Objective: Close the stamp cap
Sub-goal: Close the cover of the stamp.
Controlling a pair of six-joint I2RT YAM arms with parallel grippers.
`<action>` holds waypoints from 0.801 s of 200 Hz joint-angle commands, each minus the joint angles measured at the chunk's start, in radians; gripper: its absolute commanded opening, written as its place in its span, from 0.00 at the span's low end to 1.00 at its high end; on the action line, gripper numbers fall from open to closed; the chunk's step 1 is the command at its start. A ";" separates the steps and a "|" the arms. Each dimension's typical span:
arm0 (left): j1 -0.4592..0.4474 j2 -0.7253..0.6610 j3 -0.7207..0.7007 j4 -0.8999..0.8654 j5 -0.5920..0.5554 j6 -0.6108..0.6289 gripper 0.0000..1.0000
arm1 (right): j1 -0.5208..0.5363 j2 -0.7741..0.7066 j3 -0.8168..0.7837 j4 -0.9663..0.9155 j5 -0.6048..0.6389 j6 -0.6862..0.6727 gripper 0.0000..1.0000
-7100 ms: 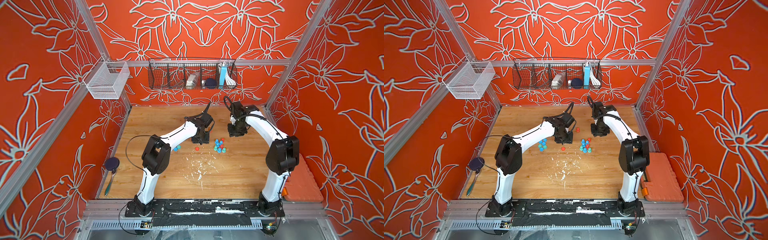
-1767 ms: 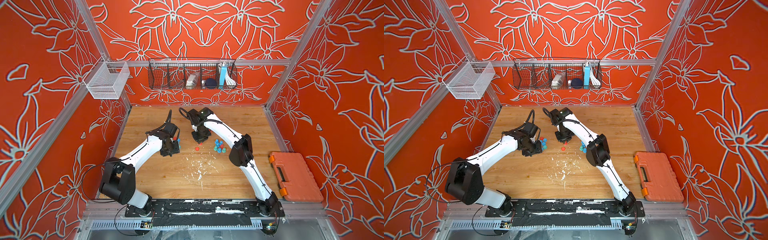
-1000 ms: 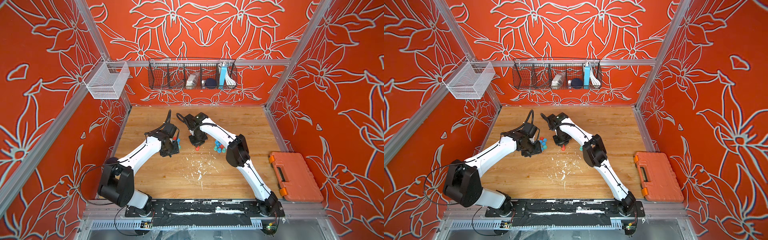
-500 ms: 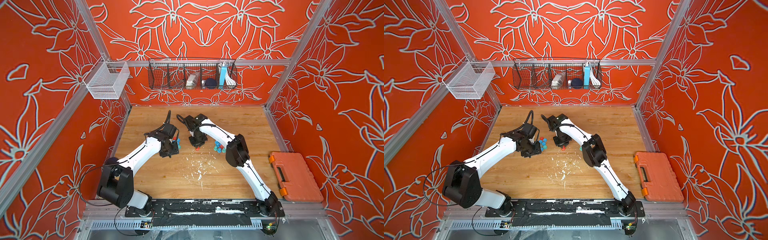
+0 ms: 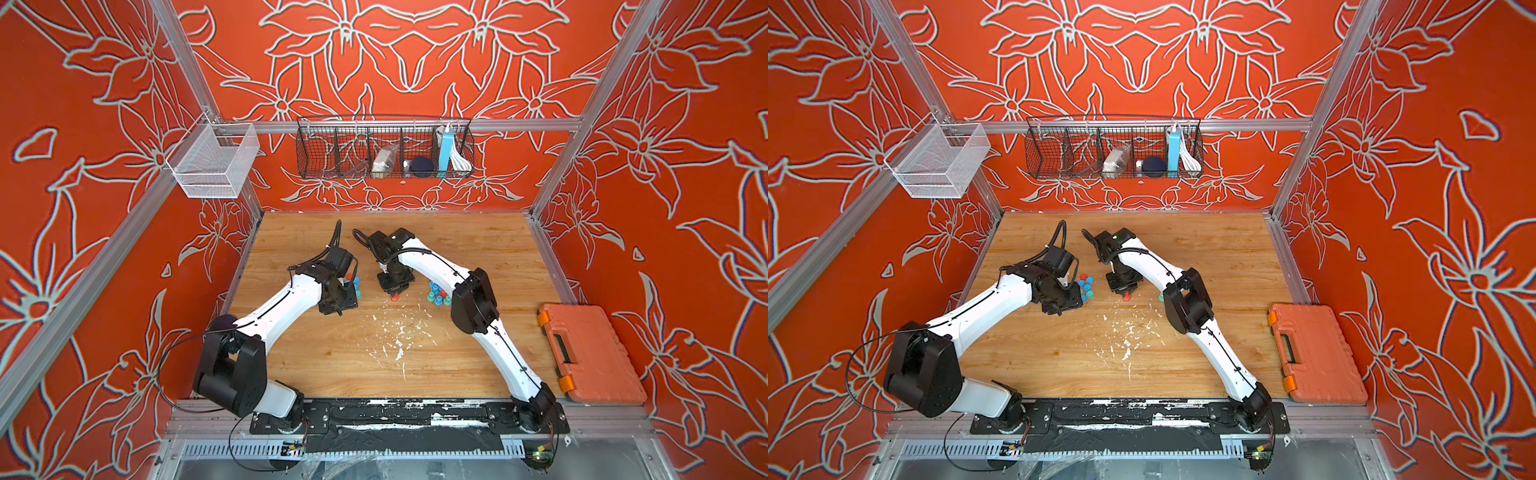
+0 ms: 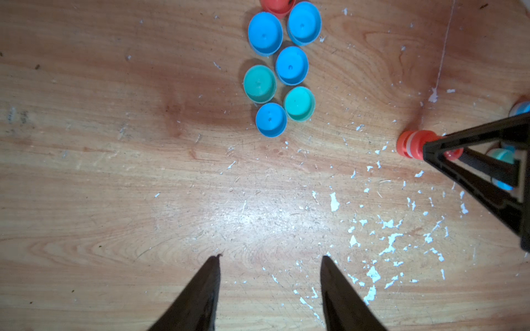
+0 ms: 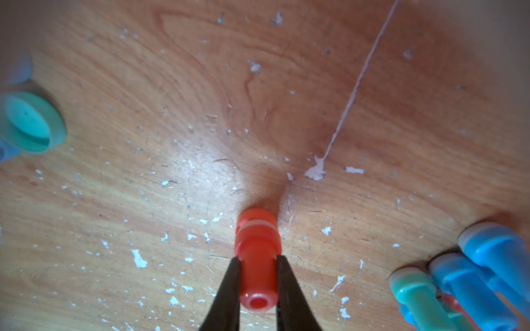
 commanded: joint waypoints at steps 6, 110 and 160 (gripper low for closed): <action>0.005 -0.019 -0.005 -0.021 -0.016 -0.002 0.56 | 0.005 0.028 -0.008 -0.013 0.013 0.016 0.09; 0.005 -0.031 -0.019 -0.018 -0.013 -0.008 0.56 | 0.014 0.025 -0.040 -0.008 0.008 0.017 0.08; 0.005 -0.043 -0.026 -0.020 -0.015 -0.005 0.56 | 0.027 0.037 -0.048 -0.002 0.010 0.028 0.08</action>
